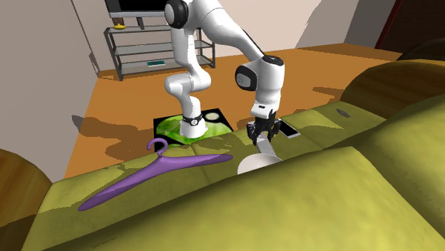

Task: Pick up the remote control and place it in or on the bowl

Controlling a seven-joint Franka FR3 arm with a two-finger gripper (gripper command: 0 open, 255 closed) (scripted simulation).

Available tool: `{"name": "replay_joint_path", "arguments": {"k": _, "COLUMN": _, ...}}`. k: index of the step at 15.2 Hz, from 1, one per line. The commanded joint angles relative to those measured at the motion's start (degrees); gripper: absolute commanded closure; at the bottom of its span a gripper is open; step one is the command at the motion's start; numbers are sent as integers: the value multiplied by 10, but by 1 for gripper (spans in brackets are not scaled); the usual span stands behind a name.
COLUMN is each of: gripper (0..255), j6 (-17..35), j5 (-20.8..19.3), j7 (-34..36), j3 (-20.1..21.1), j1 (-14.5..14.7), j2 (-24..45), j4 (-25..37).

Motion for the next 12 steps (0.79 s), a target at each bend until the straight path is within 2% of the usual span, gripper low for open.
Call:
{"name": "replay_joint_path", "arguments": {"k": 1, "gripper": 255, "j6": -15, "j5": 3, "j7": -1, "j3": -1, "j1": 0, "j2": -9, "j4": 7}}
{"name": "replay_joint_path", "arguments": {"k": 12, "gripper": 255, "j6": -103, "j5": 15, "j7": -10, "j3": -7, "j1": 0, "j2": -52, "j4": 54}}
